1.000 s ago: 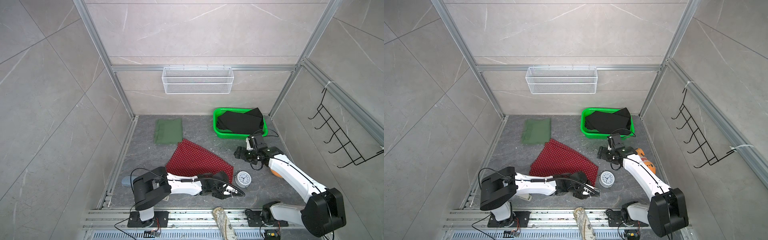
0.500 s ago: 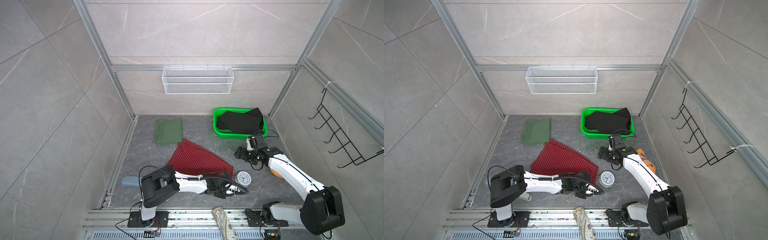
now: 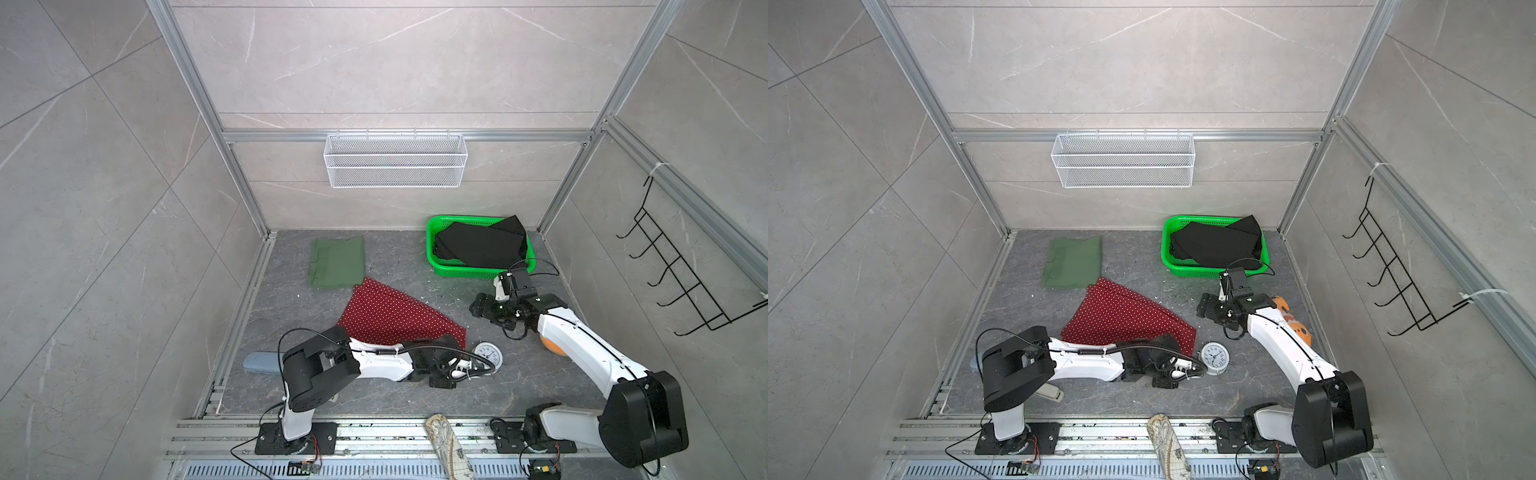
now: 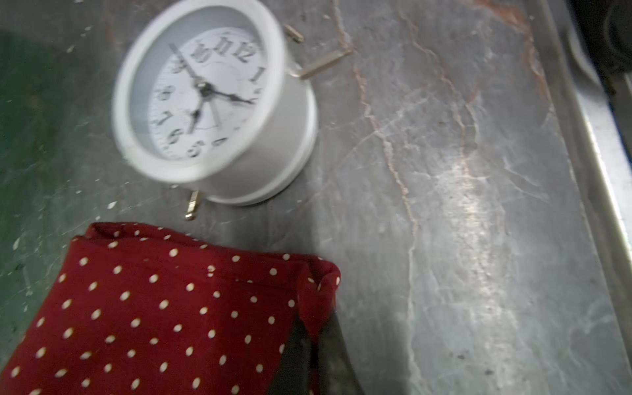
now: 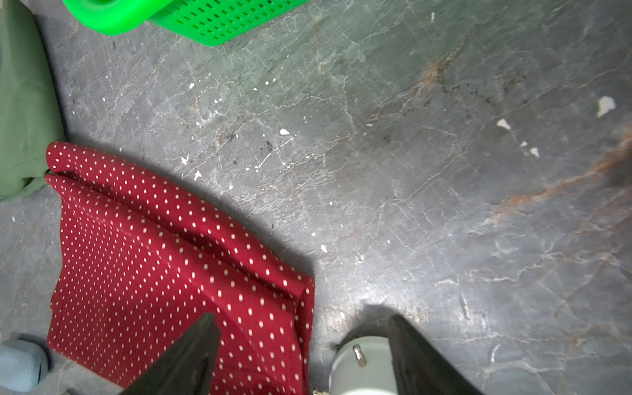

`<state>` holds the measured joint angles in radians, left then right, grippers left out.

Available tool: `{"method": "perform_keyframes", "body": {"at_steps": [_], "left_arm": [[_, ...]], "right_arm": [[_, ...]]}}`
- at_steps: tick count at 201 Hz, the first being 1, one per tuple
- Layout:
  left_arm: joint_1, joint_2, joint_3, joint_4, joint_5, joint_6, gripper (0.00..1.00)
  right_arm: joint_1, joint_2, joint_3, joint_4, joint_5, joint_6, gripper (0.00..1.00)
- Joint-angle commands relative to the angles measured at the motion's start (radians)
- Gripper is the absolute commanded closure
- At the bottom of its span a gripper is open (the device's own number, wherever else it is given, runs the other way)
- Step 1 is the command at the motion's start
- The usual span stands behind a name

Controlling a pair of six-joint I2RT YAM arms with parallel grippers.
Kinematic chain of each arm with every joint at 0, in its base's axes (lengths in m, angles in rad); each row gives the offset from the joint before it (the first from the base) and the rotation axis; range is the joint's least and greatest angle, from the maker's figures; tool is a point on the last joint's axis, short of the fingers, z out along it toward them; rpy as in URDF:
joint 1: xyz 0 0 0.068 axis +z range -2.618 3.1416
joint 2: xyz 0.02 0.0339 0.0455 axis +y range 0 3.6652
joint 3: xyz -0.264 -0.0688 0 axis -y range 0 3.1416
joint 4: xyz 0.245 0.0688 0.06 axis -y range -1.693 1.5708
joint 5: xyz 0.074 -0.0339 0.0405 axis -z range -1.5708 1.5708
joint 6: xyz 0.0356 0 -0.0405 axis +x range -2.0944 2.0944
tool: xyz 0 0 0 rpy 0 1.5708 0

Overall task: Fold and stack skirts
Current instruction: Fold the skirt at the center of the table.

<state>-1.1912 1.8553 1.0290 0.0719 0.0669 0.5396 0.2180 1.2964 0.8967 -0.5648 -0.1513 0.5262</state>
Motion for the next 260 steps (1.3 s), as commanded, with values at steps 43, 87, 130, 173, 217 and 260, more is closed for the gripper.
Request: {"method": "perform_keyframes", "body": {"at_steps": [43,87,130,173,217,260], "left_arm": [[0.126,-0.172,-0.007,0.133,0.116,-0.144,1.00],[0.132,-0.180,0.024,0.128,0.127,-0.130,1.00],[0.131,-0.226,0.012,0.120,0.132,-0.118,1.00],[0.131,-0.287,-0.012,0.110,0.105,-0.100,1.00],[0.131,-0.304,-0.019,0.112,0.112,-0.092,1.00],[0.132,-0.313,-0.035,0.121,0.119,-0.093,1.00]], "right_arm": [[-0.002,0.019,0.034,-0.021,-0.129,-0.021,0.22],[-0.001,-0.020,-0.005,-0.025,-0.185,0.045,0.20],[0.001,-0.069,-0.053,-0.020,-0.253,0.147,0.14],[0.003,-0.163,-0.074,0.010,-0.332,0.268,0.13],[0.003,-0.192,-0.082,-0.021,-0.367,0.365,0.12],[0.001,-0.174,-0.117,-0.003,-0.351,0.416,0.10]]}}
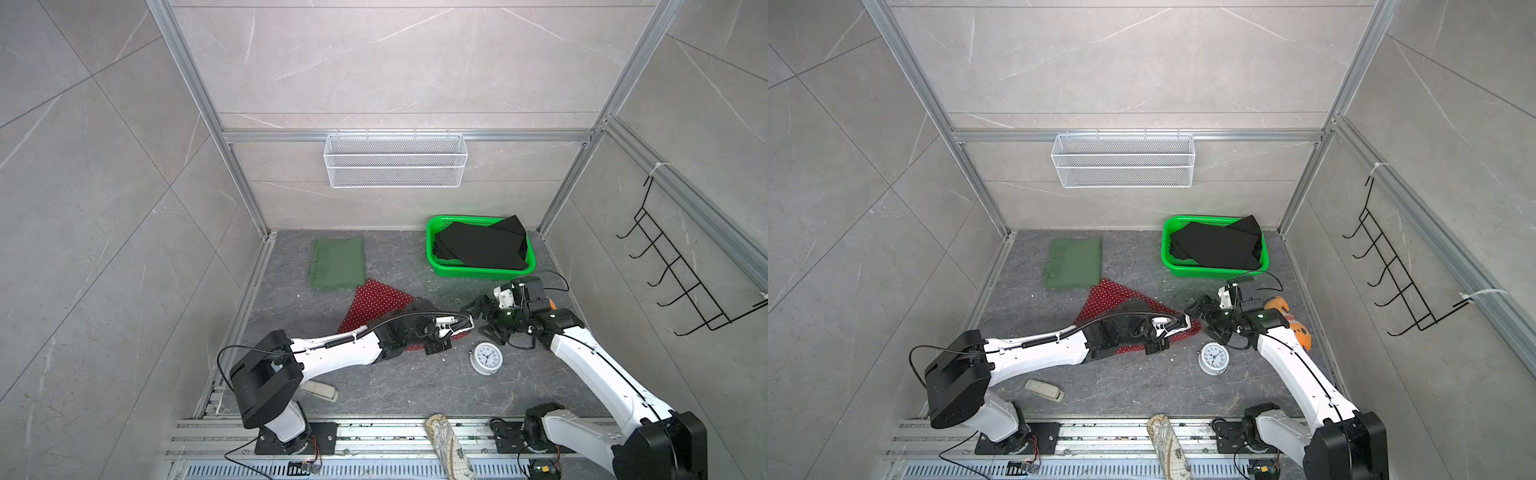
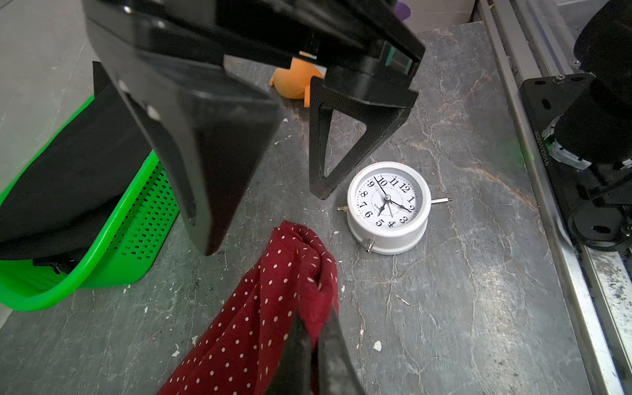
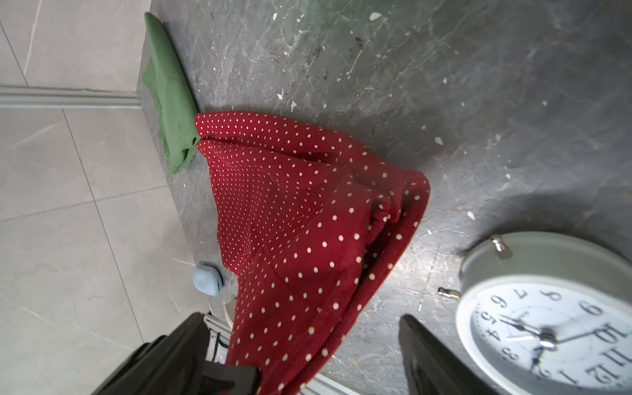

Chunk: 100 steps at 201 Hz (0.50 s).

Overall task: Fold and stack skirts
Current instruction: Fold the skirt at the center of the table.

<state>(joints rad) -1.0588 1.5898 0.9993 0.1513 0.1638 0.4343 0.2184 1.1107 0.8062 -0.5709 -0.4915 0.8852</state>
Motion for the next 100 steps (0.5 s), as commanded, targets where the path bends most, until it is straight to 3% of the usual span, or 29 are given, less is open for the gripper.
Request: {"method": "perform_keyframes", "body": {"at_steps": [1,100], "left_arm": [[-0.001,-0.049,-0.005,0.043,0.021,0.012,1.00],[-0.001,-0.068,-0.020,0.063,0.040,0.011,1.00]], "right_arm": [[0.001,0.014,-0.027,0.004,-0.012,0.058,0.10],[0.015,0.112,-0.088,0.106,-0.093,0.111,0.11]]}}
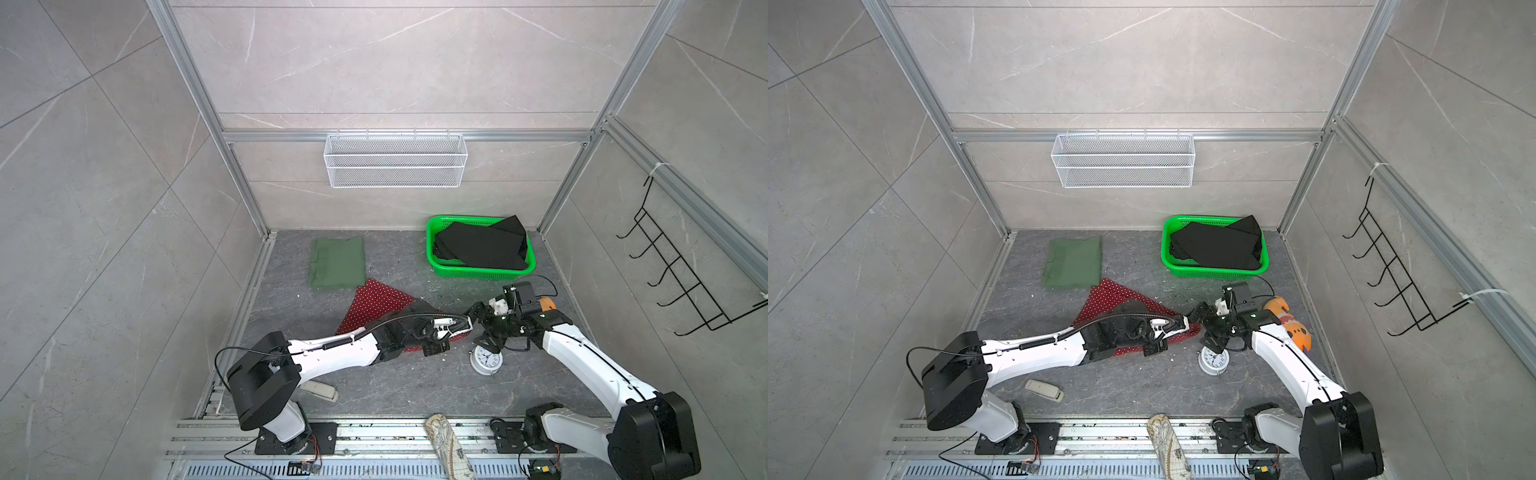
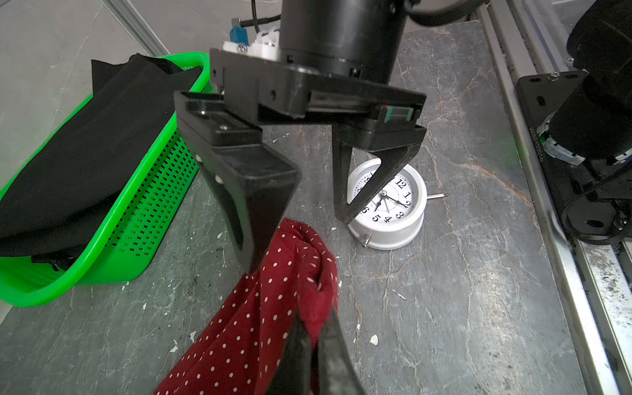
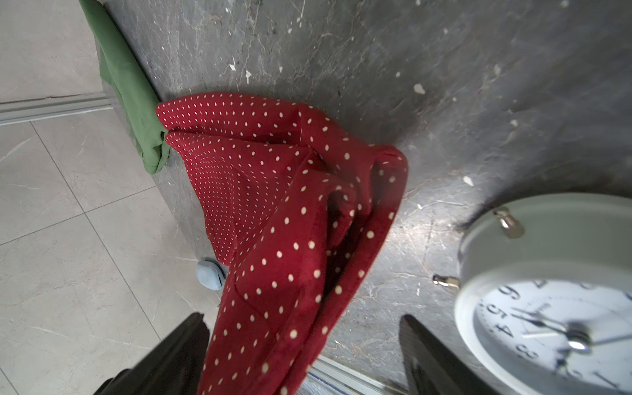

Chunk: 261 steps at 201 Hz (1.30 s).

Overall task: Fold and stack skirts
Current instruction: Fold the skirt at the center of the table.

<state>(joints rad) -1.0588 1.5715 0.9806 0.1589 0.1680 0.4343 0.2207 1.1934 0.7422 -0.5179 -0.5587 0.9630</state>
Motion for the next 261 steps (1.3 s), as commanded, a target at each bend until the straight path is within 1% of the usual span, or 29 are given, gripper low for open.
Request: {"method": "perform_keyframes", "body": {"at_steps": [1,39,71,88,105,121,179,208,219,230,237,248,261], "left_arm": [[-0.001,-0.050,-0.001,0.056,0.036,0.011,1.00],[0.000,-0.044,0.000,0.064,0.054,0.009,1.00],[-0.001,-0.040,0.001,0.064,0.056,0.004,1.00],[-0.001,-0.043,-0.001,0.062,0.055,0.000,1.00],[0.000,-0.045,-0.004,0.064,0.052,-0.004,1.00],[-0.001,-0.046,-0.006,0.064,0.053,-0.006,1.00],[0.000,-0.036,-0.007,0.076,0.068,-0.026,1.00],[-0.001,-0.036,-0.014,0.093,0.079,-0.049,1.00],[0.000,-0.042,-0.021,0.103,0.078,-0.065,0.88],[0.007,-0.052,-0.032,0.126,0.079,-0.098,0.74],[0.014,-0.061,-0.037,0.139,0.081,-0.119,0.68],[0.030,-0.077,-0.047,0.160,0.097,-0.154,0.61],[0.047,-0.099,-0.064,0.187,0.103,-0.182,0.58]], "right_arm": [[0.013,0.030,-0.024,0.054,-0.026,0.034,0.11],[0.039,0.073,-0.048,0.143,-0.024,0.073,0.13],[0.046,0.115,-0.054,0.189,-0.006,0.080,0.19],[0.048,0.123,-0.060,0.199,0.016,0.077,0.25],[0.047,0.124,-0.059,0.193,0.040,0.063,0.33],[0.047,0.125,-0.052,0.177,0.061,0.043,0.42],[0.046,0.161,-0.034,0.186,0.073,0.003,0.83],[0.047,0.166,-0.013,0.159,0.100,-0.036,0.93],[0.048,0.165,-0.004,0.139,0.122,-0.063,1.00],[0.047,0.163,0.006,0.115,0.158,-0.101,1.00],[0.048,0.157,0.010,0.105,0.185,-0.127,1.00],[0.048,0.145,0.014,0.088,0.236,-0.166,1.00],[0.047,0.126,0.013,0.084,0.290,-0.216,1.00]]}}
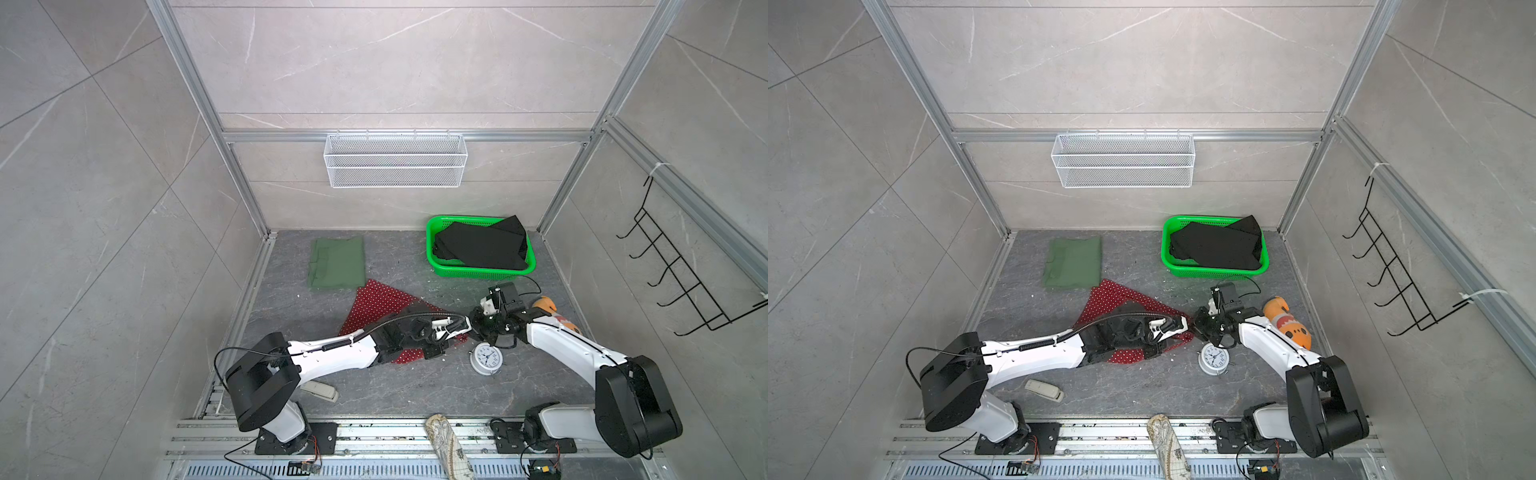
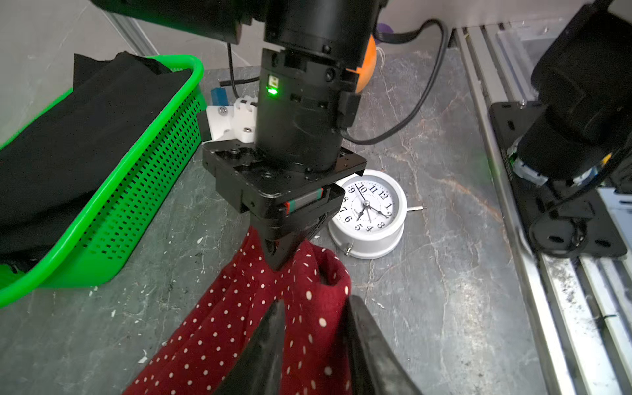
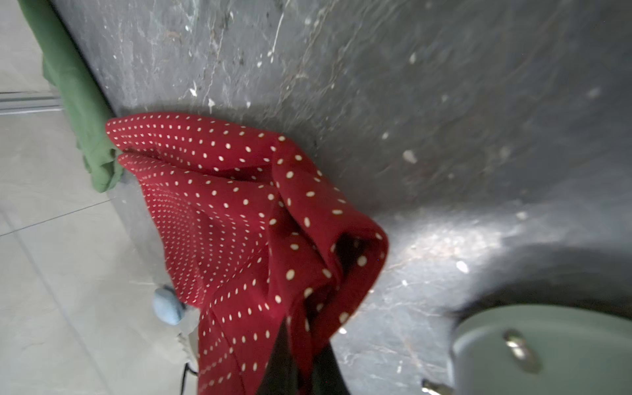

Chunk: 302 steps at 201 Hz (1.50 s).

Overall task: Fold and stack skirts
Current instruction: Fold the skirt at the center of the table.

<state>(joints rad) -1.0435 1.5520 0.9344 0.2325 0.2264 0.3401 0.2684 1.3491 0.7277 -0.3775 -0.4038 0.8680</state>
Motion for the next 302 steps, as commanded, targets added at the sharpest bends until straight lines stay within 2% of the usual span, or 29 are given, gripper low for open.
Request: {"method": "perform_keyframes", "body": {"at_steps": [1,23,62,104,156,215,250,302], "left_arm": [[0.032,-0.082,-0.020,0.115,0.045,-0.089,0.58],[0.049,-0.106,-0.040,0.130,0.013,-0.119,0.57],[0.091,-0.058,-0.025,0.089,-0.106,-0.264,0.61],[0.094,0.079,0.018,0.100,-0.115,-0.379,0.78],[0.088,0.287,0.098,0.127,-0.038,-0.464,0.93],[0.080,0.413,0.126,0.211,-0.028,-0.537,0.97],[0.081,0.386,0.095,0.262,-0.072,-0.538,0.98],[0.101,0.191,0.019,0.201,-0.196,-0.464,0.96]], "right_arm": [[0.000,-0.030,0.027,-0.057,0.139,-0.124,1.00],[0.002,-0.063,0.028,-0.047,0.194,-0.202,1.00],[-0.001,-0.102,0.072,-0.057,0.251,-0.330,1.00],[-0.001,-0.076,0.139,-0.075,0.245,-0.446,1.00],[-0.002,-0.030,0.197,-0.081,0.214,-0.468,1.00],[-0.002,-0.029,0.225,-0.092,0.217,-0.460,1.00],[-0.005,-0.010,0.230,-0.105,0.233,-0.463,1.00],[-0.008,0.016,0.270,-0.160,0.281,-0.473,1.00]]}}
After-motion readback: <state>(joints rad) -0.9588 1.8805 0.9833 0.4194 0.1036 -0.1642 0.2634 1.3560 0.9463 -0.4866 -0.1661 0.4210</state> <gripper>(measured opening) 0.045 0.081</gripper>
